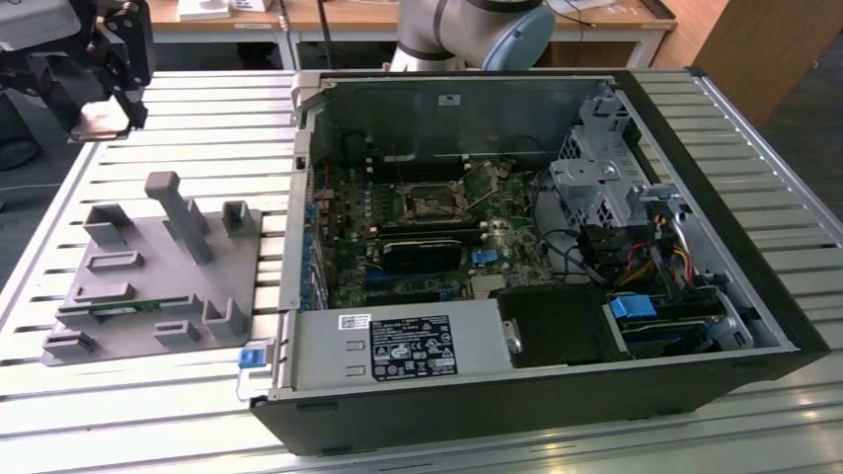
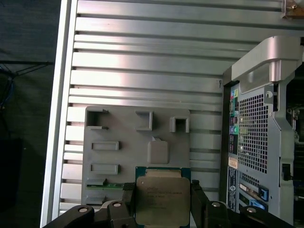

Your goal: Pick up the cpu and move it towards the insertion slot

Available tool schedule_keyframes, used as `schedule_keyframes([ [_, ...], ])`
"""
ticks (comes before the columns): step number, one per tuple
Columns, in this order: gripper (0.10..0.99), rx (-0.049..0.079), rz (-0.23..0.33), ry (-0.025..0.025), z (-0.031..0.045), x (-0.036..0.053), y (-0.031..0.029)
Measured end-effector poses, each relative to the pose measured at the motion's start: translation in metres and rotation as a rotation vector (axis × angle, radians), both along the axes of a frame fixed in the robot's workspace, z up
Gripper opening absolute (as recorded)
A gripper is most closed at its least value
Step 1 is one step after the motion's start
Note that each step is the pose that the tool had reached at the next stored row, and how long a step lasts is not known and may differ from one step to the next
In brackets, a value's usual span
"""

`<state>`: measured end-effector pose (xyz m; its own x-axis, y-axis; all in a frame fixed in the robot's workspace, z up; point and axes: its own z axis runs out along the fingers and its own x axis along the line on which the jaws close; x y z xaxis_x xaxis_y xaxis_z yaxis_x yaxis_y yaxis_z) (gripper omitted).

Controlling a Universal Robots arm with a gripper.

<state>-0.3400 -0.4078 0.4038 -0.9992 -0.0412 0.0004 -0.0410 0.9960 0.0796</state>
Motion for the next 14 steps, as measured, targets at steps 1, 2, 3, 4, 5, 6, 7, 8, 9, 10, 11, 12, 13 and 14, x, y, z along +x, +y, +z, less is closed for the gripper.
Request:
schedule_keyframes([
  [1, 0.545, 0.000, 0.000, 0.0001, 0.0000, 0.0010, 0.0000],
  [2, 0.545, 0.001, 0.000, 0.0001, 0.0000, 0.0019, 0.0000],
  [3, 0.545, 0.001, 0.000, 0.0000, 0.0000, 0.0027, 0.0000],
  [4, 0.545, 0.001, 0.000, 0.0000, 0.0000, 0.0035, 0.0000],
  [5, 0.545, 0.002, 0.000, 0.0000, 0.0000, 0.0042, 0.0000],
  [6, 0.545, 0.002, 0.000, 0.0001, 0.0000, 0.0049, 0.0000],
  [7, 0.545, 0.002, 0.001, 0.0001, 0.0000, 0.0056, 0.0000],
  [8, 0.545, 0.002, 0.001, 0.0001, 0.0000, 0.0062, 0.0000],
  [9, 0.545, 0.003, 0.001, 0.0000, 0.0000, 0.0068, 0.0000],
  [10, 0.545, 0.003, 0.001, 0.0001, 0.0000, 0.0075, 0.0000],
  [11, 0.545, 0.003, 0.001, 0.0000, 0.0000, 0.0081, 0.0000],
  [12, 0.545, 0.003, 0.001, 0.0001, 0.0001, 0.0087, 0.0000],
  [13, 0.545, 0.004, 0.001, 0.0001, 0.0001, 0.0094, 0.0000],
  [14, 0.545, 0.004, 0.001, 0.0000, 0.0000, 0.0100, 0.0000],
])
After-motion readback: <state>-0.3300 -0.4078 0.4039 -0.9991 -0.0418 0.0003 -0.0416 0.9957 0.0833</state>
